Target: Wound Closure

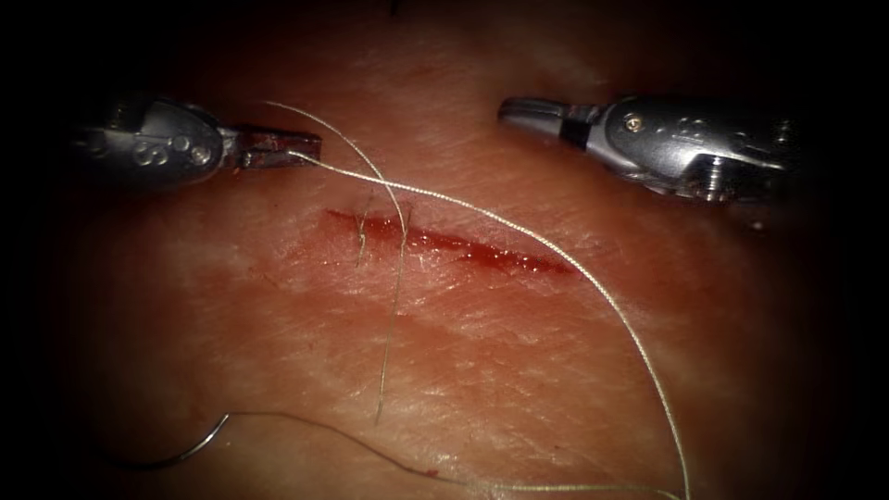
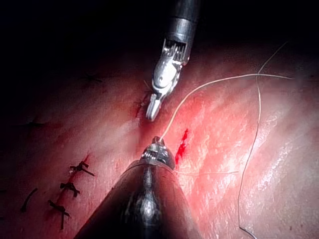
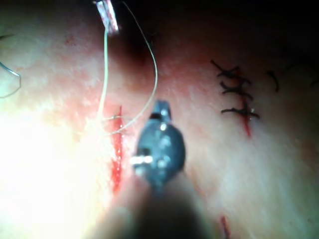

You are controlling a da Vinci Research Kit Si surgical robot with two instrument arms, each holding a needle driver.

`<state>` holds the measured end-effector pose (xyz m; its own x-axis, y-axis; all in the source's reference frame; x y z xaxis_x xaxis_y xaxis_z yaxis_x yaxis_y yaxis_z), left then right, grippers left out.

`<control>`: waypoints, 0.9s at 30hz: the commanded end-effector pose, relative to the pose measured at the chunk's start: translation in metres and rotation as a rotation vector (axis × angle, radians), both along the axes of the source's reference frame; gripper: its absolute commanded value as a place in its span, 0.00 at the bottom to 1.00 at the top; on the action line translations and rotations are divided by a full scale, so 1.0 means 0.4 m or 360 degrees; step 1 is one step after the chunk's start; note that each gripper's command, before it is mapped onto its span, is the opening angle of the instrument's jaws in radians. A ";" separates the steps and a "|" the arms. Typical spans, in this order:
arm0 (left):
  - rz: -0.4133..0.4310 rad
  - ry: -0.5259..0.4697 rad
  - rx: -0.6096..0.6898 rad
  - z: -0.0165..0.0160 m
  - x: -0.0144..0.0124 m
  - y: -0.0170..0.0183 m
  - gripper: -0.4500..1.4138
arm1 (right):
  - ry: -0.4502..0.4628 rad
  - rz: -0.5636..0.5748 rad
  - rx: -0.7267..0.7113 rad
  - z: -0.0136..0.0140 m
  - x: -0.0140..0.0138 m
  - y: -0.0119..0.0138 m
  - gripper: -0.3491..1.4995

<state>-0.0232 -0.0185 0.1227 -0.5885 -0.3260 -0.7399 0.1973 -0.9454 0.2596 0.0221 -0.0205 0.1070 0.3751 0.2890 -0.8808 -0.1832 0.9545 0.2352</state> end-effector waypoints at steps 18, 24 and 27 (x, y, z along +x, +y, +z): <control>0.0006 -0.0155 -0.0141 -0.0051 -0.0189 -0.0160 0.00 | 0.0140 -0.0176 0.0118 0.0230 0.0256 -0.0087 0.00; 0.0028 -0.0177 -0.0151 -0.0048 -0.0228 -0.0184 0.00 | 0.0165 -0.0212 0.0138 0.0270 0.0310 -0.0114 0.00; 0.0076 -0.0169 -0.0149 -0.0027 -0.0273 -0.0222 0.00 | 0.0194 -0.0231 0.0140 0.0289 0.0374 -0.0087 0.00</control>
<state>-0.0341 -0.0276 0.1214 -0.4859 -0.4280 -0.7621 0.2135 -0.9036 0.3713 0.0361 -0.0241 0.1182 0.3146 0.3201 -0.8936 -0.0110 0.9426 0.3338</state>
